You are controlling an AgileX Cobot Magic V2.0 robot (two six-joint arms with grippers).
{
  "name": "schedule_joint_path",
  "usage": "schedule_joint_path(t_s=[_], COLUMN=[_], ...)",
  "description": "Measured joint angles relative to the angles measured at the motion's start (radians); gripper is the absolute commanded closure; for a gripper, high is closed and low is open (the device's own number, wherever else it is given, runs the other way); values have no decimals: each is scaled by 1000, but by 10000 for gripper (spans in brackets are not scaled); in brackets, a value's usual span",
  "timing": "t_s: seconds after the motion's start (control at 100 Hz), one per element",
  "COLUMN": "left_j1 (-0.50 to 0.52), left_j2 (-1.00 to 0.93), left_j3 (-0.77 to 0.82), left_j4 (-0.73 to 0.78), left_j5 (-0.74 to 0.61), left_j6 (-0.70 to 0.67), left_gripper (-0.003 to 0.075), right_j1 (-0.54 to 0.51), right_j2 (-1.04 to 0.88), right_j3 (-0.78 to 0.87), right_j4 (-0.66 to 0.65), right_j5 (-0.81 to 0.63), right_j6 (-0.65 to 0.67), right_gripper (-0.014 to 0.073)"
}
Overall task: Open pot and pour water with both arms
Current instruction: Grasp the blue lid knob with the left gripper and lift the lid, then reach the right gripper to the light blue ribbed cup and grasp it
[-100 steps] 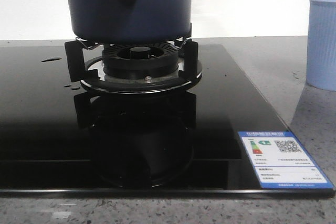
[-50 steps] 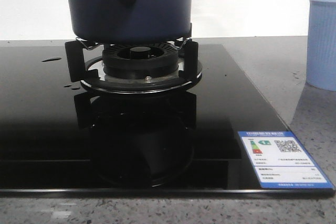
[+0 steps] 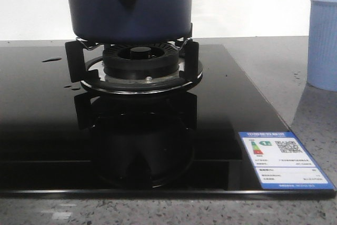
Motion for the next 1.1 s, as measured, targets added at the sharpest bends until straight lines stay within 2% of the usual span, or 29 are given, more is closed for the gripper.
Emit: schedule_joint_path(t_s=[0.43, 0.66, 0.93, 1.1], left_j1=[-9, -30, -34, -34], left_j2=[197, 269, 333, 343], left_j3=[-80, -107, -113, -115], left_j4=[-62, -86, -233, -254], left_j5=[-3, -26, -40, -27], left_j6=[13, 97, 152, 162], left_gripper=[99, 99, 99, 115], right_j1=[0, 0, 0, 0], right_j2=[0, 0, 0, 0], right_j3=[0, 0, 0, 0], right_j4=[0, 0, 2, 3], right_j5=[0, -2, -2, -2], right_j6=[0, 0, 0, 0], right_gripper=[-70, -70, -70, -70])
